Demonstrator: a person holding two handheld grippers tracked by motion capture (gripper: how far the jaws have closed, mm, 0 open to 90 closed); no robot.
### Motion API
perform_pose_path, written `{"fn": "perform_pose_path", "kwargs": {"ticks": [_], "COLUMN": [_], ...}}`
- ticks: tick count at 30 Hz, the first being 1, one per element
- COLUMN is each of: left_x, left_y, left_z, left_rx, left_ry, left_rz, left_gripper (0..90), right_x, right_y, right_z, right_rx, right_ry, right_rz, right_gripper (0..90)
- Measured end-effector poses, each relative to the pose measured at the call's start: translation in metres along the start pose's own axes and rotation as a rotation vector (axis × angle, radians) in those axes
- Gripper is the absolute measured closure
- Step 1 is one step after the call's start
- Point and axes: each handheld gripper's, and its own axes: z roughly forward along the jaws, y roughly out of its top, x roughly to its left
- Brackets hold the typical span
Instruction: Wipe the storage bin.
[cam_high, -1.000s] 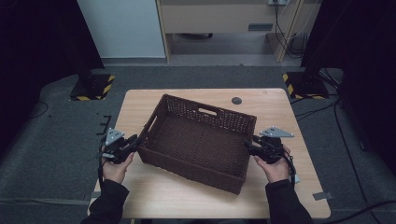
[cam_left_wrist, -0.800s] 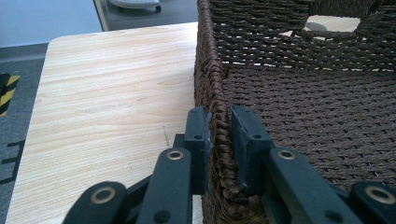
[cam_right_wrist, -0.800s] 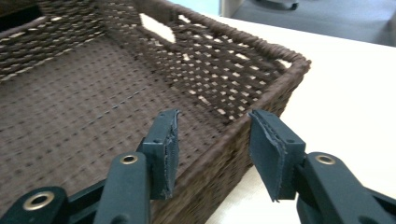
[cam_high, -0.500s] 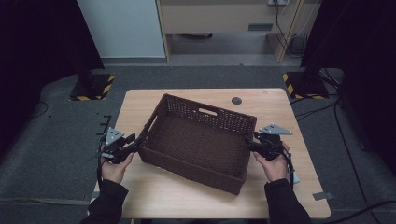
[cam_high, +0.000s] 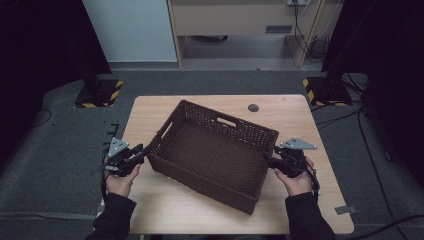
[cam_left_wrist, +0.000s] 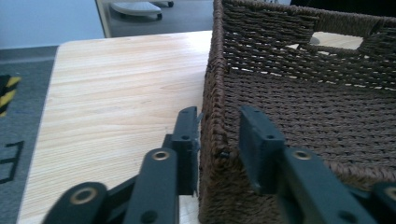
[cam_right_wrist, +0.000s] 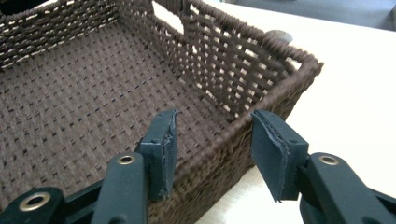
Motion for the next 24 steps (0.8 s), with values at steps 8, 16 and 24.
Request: {"fn": "perform_pose_path", "kwargs": {"ticks": [8,16,24], "left_x": [-0.003,0.003,0.004], "left_y": [0.003,0.006,0.006], "left_z": [0.01,0.017,0.009], "left_rx": [0.022,0.027,0.002], "left_ry": [0.005,0.002,0.004], "left_rz": [0.03,0.03,0.012], "left_gripper": [78.8,81.9,68.3], "right_x": [-0.006,-0.009,-0.008], "right_y": [0.006,0.004,0.001], "right_z": [0.006,0.015,0.009], "right_rx": [-0.044,-0.033,-0.021], "right_ry": [-0.04,-0.055,-0.034], "right_rz": [-0.015,-0.009,0.016], "right_gripper": [48.7,49.3,53.7]}}
